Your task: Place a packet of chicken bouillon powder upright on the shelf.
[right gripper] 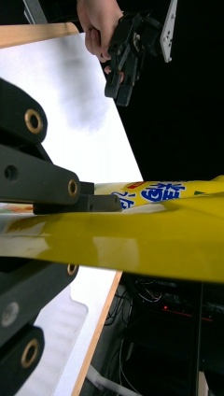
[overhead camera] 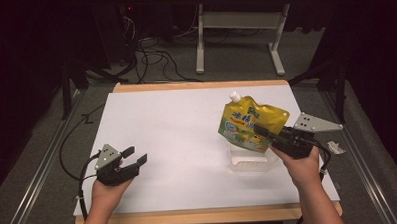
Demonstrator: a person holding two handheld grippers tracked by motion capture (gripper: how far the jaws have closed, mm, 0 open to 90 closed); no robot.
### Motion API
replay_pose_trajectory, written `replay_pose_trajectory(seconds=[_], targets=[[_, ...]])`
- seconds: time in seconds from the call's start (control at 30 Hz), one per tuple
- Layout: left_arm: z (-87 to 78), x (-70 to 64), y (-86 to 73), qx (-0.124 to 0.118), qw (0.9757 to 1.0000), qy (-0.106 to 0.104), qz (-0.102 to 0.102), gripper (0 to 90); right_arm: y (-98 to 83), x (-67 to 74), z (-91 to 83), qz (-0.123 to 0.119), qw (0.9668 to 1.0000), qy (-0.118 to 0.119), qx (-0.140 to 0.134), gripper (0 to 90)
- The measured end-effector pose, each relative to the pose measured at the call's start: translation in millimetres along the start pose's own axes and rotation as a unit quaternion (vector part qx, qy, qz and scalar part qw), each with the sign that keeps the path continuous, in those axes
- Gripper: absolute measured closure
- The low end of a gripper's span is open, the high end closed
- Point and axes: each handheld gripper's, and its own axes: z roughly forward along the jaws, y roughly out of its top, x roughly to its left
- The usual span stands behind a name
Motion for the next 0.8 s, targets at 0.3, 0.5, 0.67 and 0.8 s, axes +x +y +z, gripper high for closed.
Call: replay_pose_trajectory(seconds=[0.3,0.5,0.67,0.8], targets=[[1.0,0.1,-3.4,0.003,1.0000,0.003,0.008,42.1,-1.4,-7.7,-5.5,0.004,1.0000,-0.004,0.000,88.4],[4.6,-0.7,-9.0,0.010,0.9997,0.009,0.019,37.1,-7.6,-11.4,-12.7,-0.002,0.9999,-0.008,0.006,88.4],[7.3,0.7,-11.8,0.019,0.9995,0.013,0.022,29.9,-12.4,-15.3,-18.5,0.002,0.9999,-0.008,0.008,88.4],[8.9,1.5,-13.0,0.019,0.9995,0.016,0.022,25.5,-14.0,-19.2,-20.2,0.007,0.9999,-0.009,0.002,88.4]])
